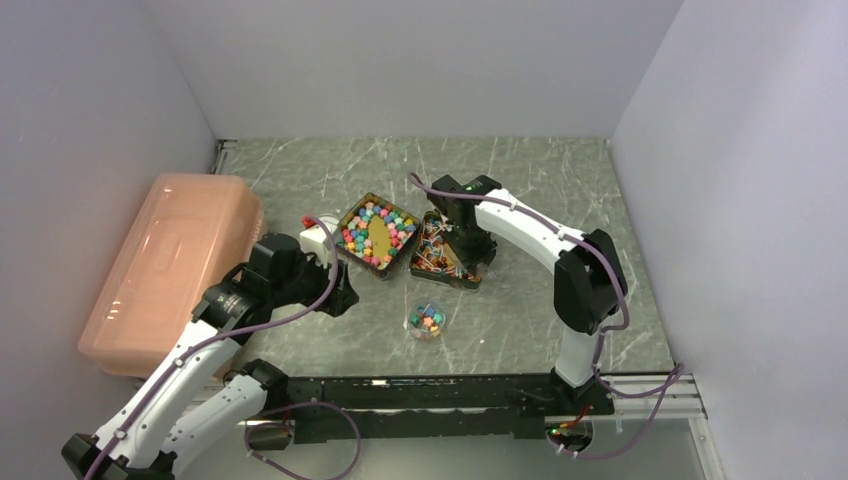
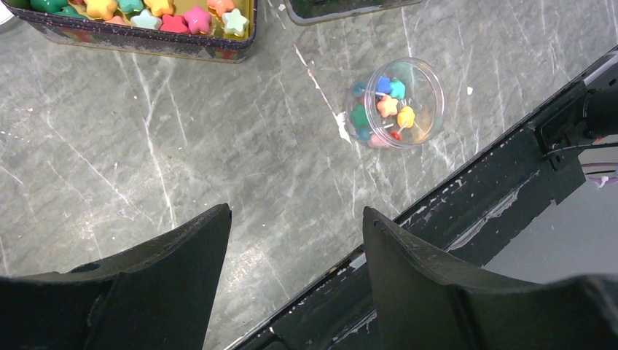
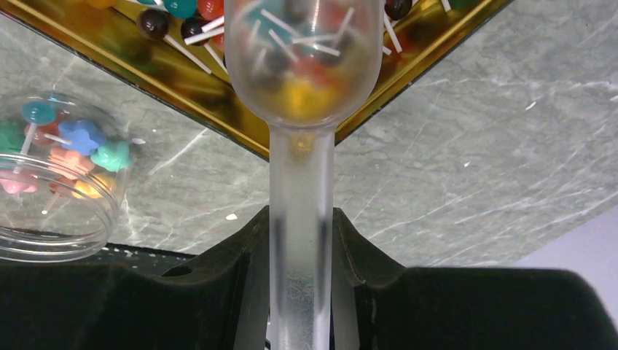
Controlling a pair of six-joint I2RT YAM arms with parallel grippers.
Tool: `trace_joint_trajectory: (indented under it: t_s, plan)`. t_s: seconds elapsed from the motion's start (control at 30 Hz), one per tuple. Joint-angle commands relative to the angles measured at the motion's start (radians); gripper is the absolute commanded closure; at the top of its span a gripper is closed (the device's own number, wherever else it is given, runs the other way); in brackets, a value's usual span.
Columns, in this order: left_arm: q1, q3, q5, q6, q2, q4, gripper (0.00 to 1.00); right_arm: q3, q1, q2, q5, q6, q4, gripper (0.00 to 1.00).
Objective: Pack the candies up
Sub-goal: Scoop the fake candies from the storage box.
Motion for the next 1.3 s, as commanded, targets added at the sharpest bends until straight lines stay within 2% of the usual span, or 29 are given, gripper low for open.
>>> trace_joint_trajectory:
  t_s: [0.0, 0.43, 0.83, 1.27]
  plan:
    - [-0.004, 0.000, -0.014, -0.018, 0.004, 0.028, 0.27, -0.012, -0.013, 0.001, -0.025, -0.033, 0.076, 1.00]
    - [-0.003, 0.004, -0.033, -0.021, 0.030, 0.022, 0.28, 0.010, -0.035, 0.071, -0.048, -0.044, 0.227, 1.00]
    - [-0.004, 0.005, -0.040, -0.019, 0.046, 0.022, 0.28, -0.114, -0.033, 0.029, -0.051, -0.021, 0.488, 1.00]
    - [-0.004, 0.007, -0.047, -0.018, 0.055, 0.022, 0.28, -0.224, 0.008, -0.128, 0.013, 0.009, 0.454, 1.00]
